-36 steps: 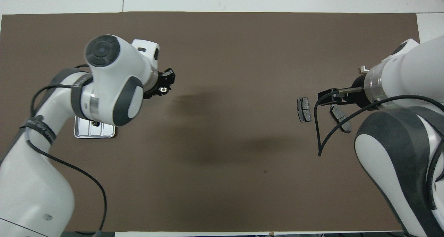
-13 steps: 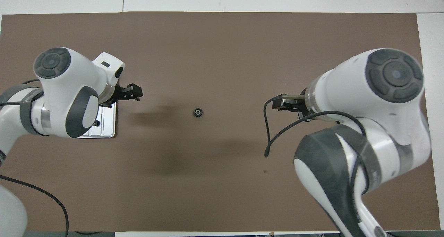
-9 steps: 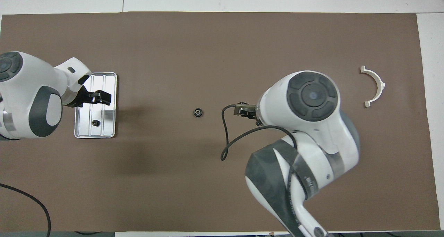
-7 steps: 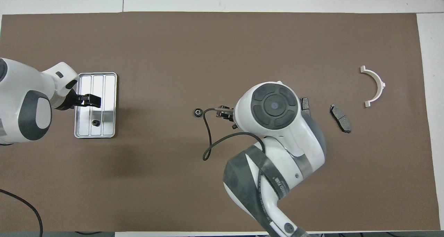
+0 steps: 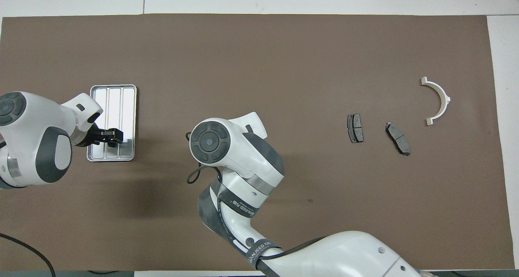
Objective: Place bearing gear from tray to pile
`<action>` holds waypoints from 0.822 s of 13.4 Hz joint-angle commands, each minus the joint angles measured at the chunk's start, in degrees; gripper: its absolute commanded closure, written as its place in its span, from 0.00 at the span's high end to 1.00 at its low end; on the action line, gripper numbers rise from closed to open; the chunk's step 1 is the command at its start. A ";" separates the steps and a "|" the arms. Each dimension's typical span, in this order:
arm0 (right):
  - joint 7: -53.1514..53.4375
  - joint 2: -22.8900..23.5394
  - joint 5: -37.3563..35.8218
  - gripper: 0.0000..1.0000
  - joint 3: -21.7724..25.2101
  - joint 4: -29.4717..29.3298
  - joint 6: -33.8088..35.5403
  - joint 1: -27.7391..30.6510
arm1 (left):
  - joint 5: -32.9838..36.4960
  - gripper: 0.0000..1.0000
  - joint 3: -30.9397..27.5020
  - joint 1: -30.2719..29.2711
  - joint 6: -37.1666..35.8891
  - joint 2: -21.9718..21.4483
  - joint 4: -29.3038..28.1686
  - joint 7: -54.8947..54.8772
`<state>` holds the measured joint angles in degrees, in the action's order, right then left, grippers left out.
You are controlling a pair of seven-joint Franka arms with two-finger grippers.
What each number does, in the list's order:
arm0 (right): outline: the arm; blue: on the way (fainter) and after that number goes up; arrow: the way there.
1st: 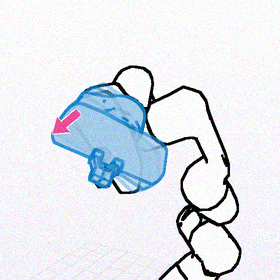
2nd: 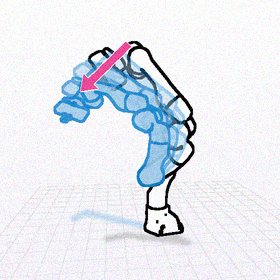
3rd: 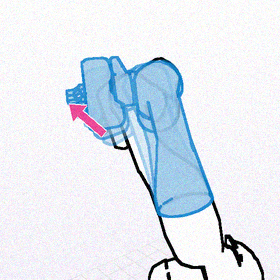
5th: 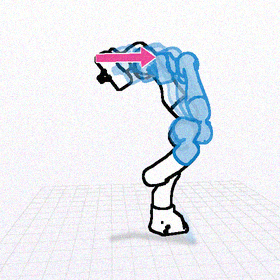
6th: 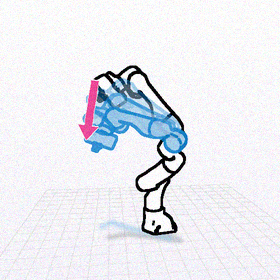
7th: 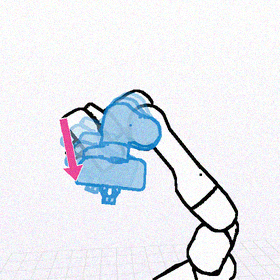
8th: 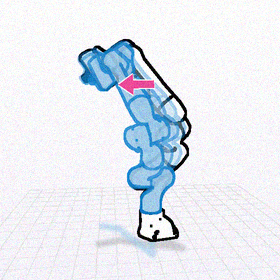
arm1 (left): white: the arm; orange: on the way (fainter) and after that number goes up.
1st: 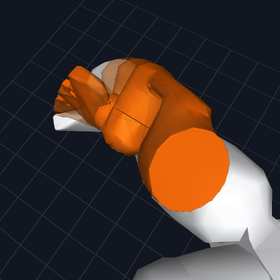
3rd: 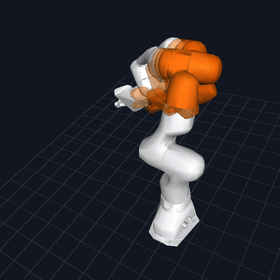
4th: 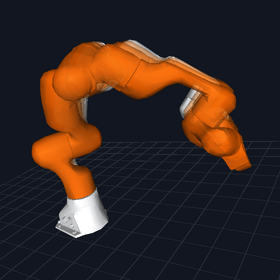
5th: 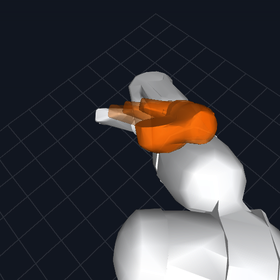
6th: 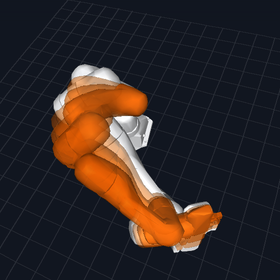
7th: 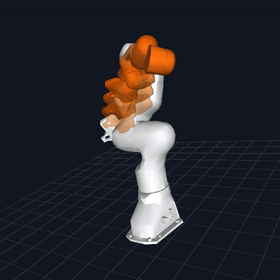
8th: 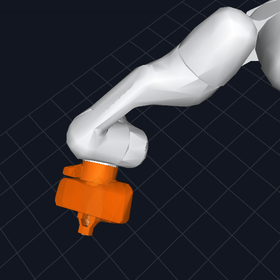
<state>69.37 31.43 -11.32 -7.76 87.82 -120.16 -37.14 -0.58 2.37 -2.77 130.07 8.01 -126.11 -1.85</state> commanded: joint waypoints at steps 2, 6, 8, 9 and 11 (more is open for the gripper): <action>0.94 5.83 -2.21 1.00 0.20 -6.26 0.03 0.75 | 0.58 0.67 0.09 -0.04 1.77 -2.65 -3.79 3.06; 0.76 9.96 -2.66 1.00 0.20 -11.08 -1.12 1.45 | 0.58 0.65 0.09 -0.04 5.01 -2.48 -4.93 4.66; 0.85 11.29 -1.78 1.00 0.12 -12.32 -1.13 1.28 | 0.58 0.63 0.09 -0.04 5.02 -2.47 -5.20 4.66; 0.94 11.29 -0.73 1.00 0.12 -12.33 -1.30 1.54 | 0.58 0.61 0.09 -0.04 5.02 -2.48 -5.20 4.66; 1.20 11.38 1.12 1.00 0.20 -12.24 -1.21 1.54 | 0.66 0.49 0.09 0.14 4.76 -2.48 -5.20 5.27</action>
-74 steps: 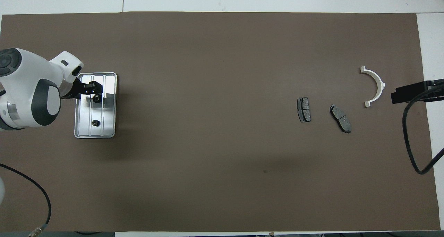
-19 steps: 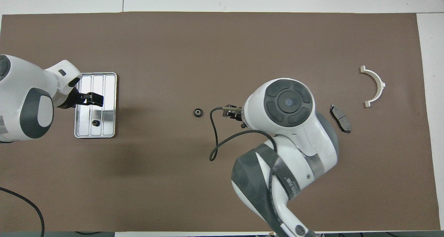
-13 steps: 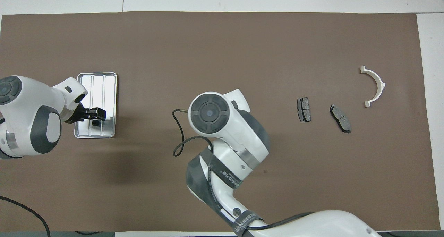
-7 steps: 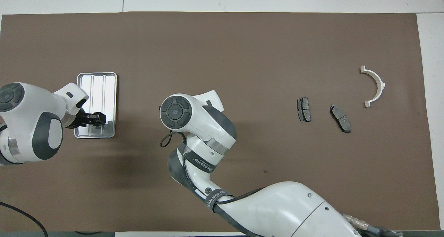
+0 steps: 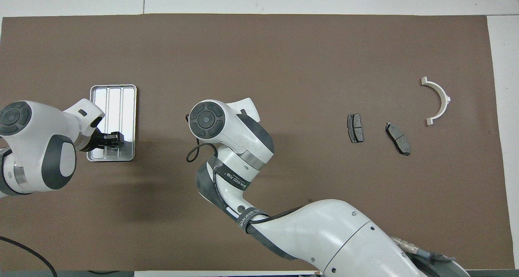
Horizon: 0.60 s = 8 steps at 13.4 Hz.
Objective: Place bearing gear from tray to pile
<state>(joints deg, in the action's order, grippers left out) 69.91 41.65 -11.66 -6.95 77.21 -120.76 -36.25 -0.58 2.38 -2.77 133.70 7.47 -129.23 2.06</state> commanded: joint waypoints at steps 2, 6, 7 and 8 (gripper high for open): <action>0.67 1.24 1.46 1.00 -0.60 -1.36 -0.96 0.48 | 0.66 0.36 0.08 0.14 0.86 -2.02 -2.17 1.37; 0.67 1.15 1.64 1.00 -0.52 0.48 -4.04 0.56 | 0.66 0.04 0.08 -0.04 -0.28 -1.49 -0.33 1.02; 0.67 1.32 1.55 1.00 -0.52 0.92 -4.30 0.48 | 0.58 0.03 0.08 -0.04 -2.37 -1.49 1.51 1.10; 0.67 1.33 1.29 1.00 -0.60 1.19 -4.31 0.47 | 0.49 0.03 0.08 -0.04 -6.74 -1.92 5.01 1.37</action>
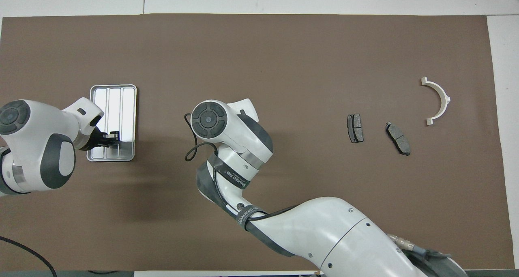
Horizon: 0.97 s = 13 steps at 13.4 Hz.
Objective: Place bearing gear from tray to pile
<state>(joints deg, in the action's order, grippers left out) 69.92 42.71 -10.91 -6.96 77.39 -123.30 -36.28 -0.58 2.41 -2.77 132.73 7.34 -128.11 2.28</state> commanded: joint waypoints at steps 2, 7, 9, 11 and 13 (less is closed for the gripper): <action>0.66 0.27 0.71 0.99 -0.60 1.27 -1.85 0.50 | 0.14 0.03 0.05 -0.04 -15.96 -2.06 11.61 1.75; 0.57 0.19 1.32 0.69 -0.60 1.88 -2.03 0.59 | 0.23 0.03 0.22 0.84 -29.80 -4.08 18.95 7.37; 0.66 0.18 1.41 0.57 -0.68 1.97 -2.12 0.50 | 0.23 0.03 0.31 1.19 -31.65 -4.52 19.04 9.22; 0.66 0.18 1.33 0.34 -0.69 2.33 -2.12 0.33 | 0.23 0.03 0.49 1.19 -32.79 -4.88 18.95 11.33; 0.57 0.18 1.33 0.17 -0.69 2.41 -2.38 0.41 | 0.23 0.04 0.49 1.19 -32.89 -4.97 18.86 12.65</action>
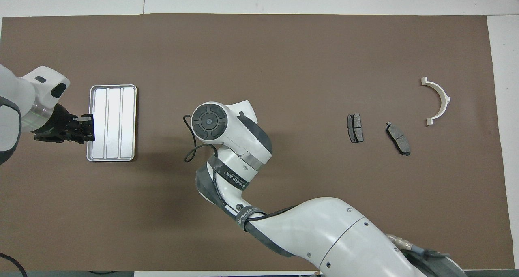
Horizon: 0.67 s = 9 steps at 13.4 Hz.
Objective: Place bearing gear from tray to pile
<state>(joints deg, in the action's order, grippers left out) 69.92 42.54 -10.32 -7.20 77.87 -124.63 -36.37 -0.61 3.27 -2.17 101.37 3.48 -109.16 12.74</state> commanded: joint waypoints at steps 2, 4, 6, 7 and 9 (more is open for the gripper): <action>0.40 0.35 0.74 0.00 -0.45 1.94 -1.32 0.59 | 0.26 0.04 -0.37 1.55 -1.35 -1.11 -0.18 4.48; 0.31 0.35 0.65 0.00 -0.45 1.85 -1.15 0.68 | 0.26 0.04 -0.37 3.12 -0.21 -1.11 -0.44 8.50; 0.22 -0.08 0.48 0.00 -0.36 0.98 1.21 0.86 | 0.17 0.04 -0.37 4.71 1.19 -1.02 -0.53 12.38; -1.43 -0.78 0.39 0.00 -0.45 -0.86 4.97 2.69 | 0.17 0.04 -0.37 5.59 1.72 -1.02 -0.62 13.61; -10.45 -2.63 1.52 0.00 -1.06 -6.21 14.10 6.99 | -0.35 0.04 -0.37 7.69 5.40 -1.02 -1.40 18.08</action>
<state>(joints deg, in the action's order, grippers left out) 66.77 42.00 -10.30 -6.90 75.57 -117.64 -34.13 -0.70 3.57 3.31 103.82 3.47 -109.19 26.90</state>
